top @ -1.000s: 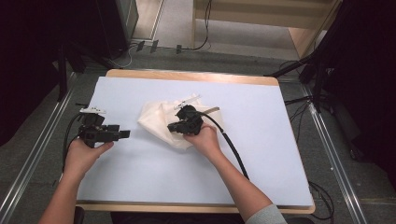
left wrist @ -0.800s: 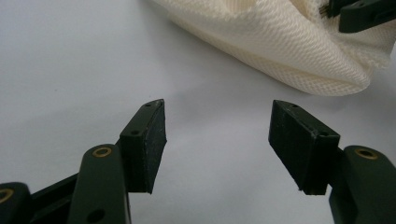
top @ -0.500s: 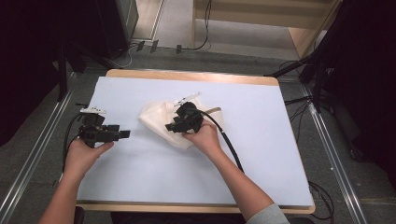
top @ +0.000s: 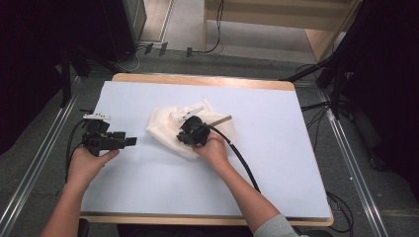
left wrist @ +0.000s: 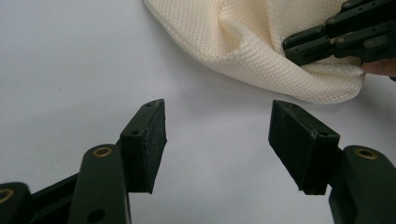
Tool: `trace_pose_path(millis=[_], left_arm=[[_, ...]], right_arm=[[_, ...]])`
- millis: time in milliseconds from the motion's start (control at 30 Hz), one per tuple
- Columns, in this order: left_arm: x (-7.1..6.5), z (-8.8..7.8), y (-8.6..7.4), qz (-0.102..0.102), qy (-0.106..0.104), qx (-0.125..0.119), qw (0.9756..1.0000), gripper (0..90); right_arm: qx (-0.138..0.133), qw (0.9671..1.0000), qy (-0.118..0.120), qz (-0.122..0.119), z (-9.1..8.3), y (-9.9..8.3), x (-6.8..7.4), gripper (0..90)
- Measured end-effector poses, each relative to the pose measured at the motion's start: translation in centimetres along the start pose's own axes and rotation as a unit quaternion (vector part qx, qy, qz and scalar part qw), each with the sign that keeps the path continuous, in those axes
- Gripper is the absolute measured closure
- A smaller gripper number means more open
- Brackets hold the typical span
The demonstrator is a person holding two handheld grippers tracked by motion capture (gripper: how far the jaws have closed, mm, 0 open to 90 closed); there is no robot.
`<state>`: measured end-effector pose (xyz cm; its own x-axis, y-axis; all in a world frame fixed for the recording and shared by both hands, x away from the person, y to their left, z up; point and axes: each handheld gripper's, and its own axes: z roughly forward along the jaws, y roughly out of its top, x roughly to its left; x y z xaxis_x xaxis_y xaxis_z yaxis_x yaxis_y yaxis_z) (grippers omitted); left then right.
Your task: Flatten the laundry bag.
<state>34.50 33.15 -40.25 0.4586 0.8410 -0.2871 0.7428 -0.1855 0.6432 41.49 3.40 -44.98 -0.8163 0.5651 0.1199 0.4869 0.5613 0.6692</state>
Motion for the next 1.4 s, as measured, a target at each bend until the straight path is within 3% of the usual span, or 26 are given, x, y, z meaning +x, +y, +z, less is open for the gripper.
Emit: trace_pose_path(millis=[67,200,367,600,867,1000,1300,1400], left_arm=[[0.0,0.0,0.0,0.0,0.0,0.0,1.0,37.5],[0.1,0.0,0.0,-0.003,0.001,0.0,1.0,37.6],[0.1,0.0,0.0,-0.003,0.002,0.0,1.0,37.6],[-0.1,0.0,0.1,-0.001,0.001,0.0,1.0,37.7],[-0.2,-0.1,0.7,-0.002,-0.001,-0.005,1.0,38.3],[-0.2,-0.1,1.5,-0.007,-0.012,-0.005,0.9999,38.6],[-0.7,0.2,2.9,0.005,-0.016,-0.007,0.9998,39.3],[-0.4,0.2,3.1,0.008,-0.014,-0.007,0.9998,39.3]], right_arm=[[0.002,0.9999,0.003,0.01,-0.2,0.1,-0.1,86.5],[-0.001,0.9993,0.032,0.02,-1.8,0.3,-0.2,87.0],[-0.014,0.9981,0.06,0.008,-5.2,-0.2,0.7,86.9],[-0.027,0.9952,0.094,0.003,-8.7,-3.0,2.1,86.9],[-0.034,0.9935,0.109,0.003,-11.2,-6.3,3.4,86.8],[-0.031,0.9937,0.108,0.003,-11.7,-7.8,4.1,86.7],[-0.025,0.9939,0.108,-0.001,-11.9,-11.5,5.4,86.4],[-0.011,0.9939,0.11,0.003,-11.6,-12.5,5.6,86.2]])
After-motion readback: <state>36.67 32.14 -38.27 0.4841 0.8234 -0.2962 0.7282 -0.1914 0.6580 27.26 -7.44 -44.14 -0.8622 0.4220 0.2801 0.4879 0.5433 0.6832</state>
